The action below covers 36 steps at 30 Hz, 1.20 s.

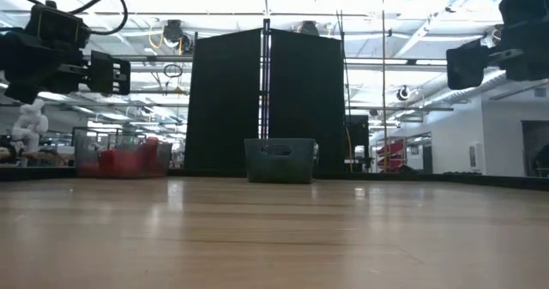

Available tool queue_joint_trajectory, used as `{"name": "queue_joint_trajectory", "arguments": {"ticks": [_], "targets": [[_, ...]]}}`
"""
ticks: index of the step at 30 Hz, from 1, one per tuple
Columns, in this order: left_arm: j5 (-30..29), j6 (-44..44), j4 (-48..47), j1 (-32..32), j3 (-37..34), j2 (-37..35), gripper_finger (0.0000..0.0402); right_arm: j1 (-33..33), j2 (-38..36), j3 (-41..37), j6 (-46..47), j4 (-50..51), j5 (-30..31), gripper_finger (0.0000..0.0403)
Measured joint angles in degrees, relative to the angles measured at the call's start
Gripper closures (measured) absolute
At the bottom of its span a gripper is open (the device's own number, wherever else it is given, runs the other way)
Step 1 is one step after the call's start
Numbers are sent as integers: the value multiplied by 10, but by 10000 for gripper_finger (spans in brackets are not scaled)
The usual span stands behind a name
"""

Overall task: Sort blocks
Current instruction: Return to Home Position

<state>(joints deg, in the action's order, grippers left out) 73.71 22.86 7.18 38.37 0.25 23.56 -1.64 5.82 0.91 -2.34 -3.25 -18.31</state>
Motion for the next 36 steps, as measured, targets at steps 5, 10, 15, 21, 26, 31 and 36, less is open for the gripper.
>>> {"name": "queue_joint_trajectory", "arguments": {"ticks": [5,10,15,21,26,31,36], "targets": [[12,0,5,2,2,-1,165,32,-2,0,-48,-49,-4,108],[31,-75,74,2,8,0,165,47,-12,37,-40,-84,-64,108],[31,-99,93,2,8,0,165,47,-29,91,-51,74,-88,108],[40,-24,10,2,8,0,165,47,-58,64,-48,117,-88,108],[43,32,-50,1,9,0,165,47,-57,33,-45,109,-86,108],[37,31,-51,1,10,0,165,47,-56,34,-69,106,-79,108],[-32,31,-51,1,10,0,165,47,-53,36,-62,121,-14,108]]}}
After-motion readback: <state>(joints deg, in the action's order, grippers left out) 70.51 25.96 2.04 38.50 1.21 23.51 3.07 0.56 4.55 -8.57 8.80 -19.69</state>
